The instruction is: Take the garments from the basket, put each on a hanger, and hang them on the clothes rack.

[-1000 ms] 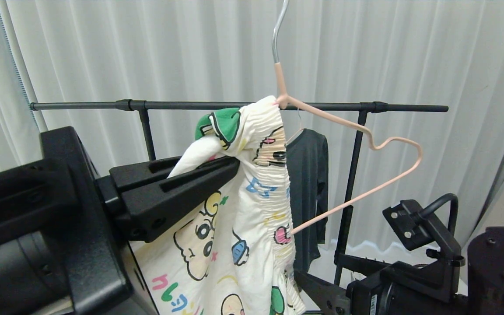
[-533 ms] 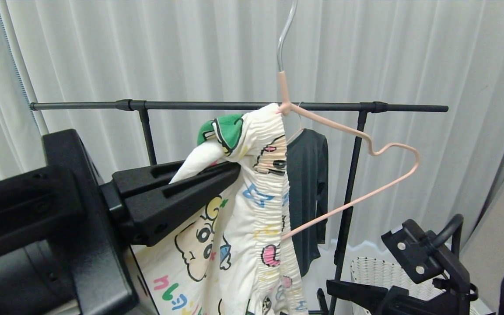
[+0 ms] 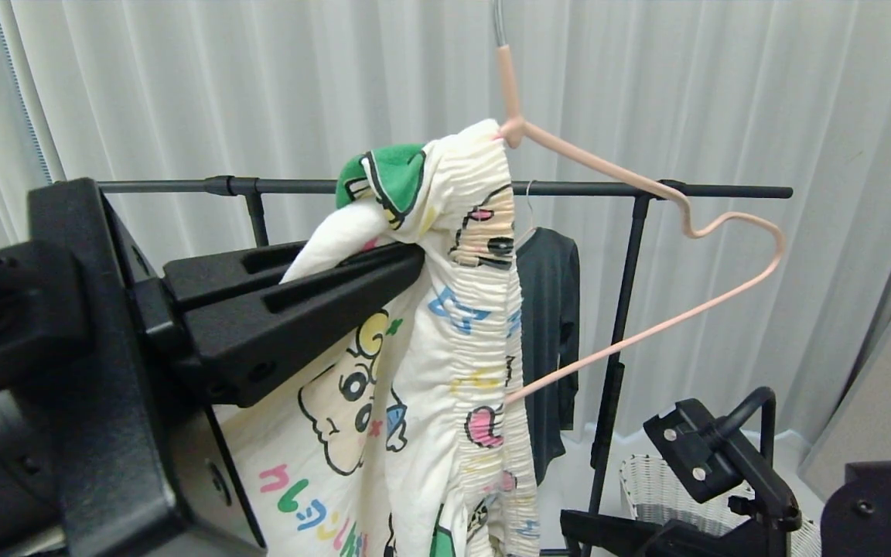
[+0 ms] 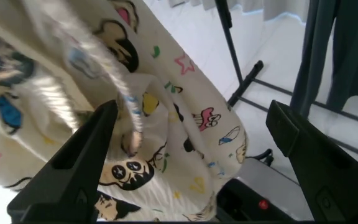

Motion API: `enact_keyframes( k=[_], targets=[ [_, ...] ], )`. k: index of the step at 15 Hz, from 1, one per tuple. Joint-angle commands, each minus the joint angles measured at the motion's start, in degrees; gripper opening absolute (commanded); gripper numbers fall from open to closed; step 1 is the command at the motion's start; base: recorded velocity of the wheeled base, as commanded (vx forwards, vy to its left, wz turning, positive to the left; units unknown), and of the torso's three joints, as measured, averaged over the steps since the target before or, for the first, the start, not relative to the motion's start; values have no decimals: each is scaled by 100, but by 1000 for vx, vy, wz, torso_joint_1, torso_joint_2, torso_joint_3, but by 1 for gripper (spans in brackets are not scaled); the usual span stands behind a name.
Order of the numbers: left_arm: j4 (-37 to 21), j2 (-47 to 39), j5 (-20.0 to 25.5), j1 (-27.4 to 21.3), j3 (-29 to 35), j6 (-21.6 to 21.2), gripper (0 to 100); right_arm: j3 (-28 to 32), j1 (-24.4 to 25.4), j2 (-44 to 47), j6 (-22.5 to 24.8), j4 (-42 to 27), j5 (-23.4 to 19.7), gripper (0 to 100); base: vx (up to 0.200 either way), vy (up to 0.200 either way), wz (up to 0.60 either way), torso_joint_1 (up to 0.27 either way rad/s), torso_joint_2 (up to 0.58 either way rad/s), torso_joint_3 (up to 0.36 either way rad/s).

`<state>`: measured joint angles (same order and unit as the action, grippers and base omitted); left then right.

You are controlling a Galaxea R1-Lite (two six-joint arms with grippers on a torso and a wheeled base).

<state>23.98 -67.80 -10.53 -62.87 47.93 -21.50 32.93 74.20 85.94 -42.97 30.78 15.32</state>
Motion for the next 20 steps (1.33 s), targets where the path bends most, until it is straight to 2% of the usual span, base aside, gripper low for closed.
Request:
enact_keyframes(
  k=[1,2,3,8,12,13,15,17,20],
  targets=[
    [2,-5,-1,-6,5,-3,0,21,-2,54,-18,-2,6,100,0,0,0,0,0,0],
    [2,-5,-1,-6,5,-3,0,21,-2,54,-18,-2,6,100,0,0,0,0,0,0],
    [2,-5,-1,-6,5,-3,0,12,-2,63,-18,-2,23,0,0,0,0,0,0,0],
    [10,-14,-1,3,-109,6,0,-32,-205,-16,8,-37,76,0,0,0,0,0,0,0],
    [10,13,-10,161,-627,32,0,-243,-1435,-517,571,-477,120,0,0,0,0,0,0,0],
    [63,48,-10,222,-794,59,0,-243,-1989,-772,773,-547,94,0,0,0,0,0,0,0],
    [195,66,-10,354,-1067,59,0,-243,-2542,-1001,1036,-802,41,0,0,0,0,0,0,0],
    [230,206,-1,363,-1392,59,0,-199,-2938,-1018,1309,-819,-12,0,0,0,0,0,0,0],
    [230,294,7,363,-1726,67,0,-93,-3035,-1018,1546,-819,-56,0,0,0,0,0,0,0]
  ],
)
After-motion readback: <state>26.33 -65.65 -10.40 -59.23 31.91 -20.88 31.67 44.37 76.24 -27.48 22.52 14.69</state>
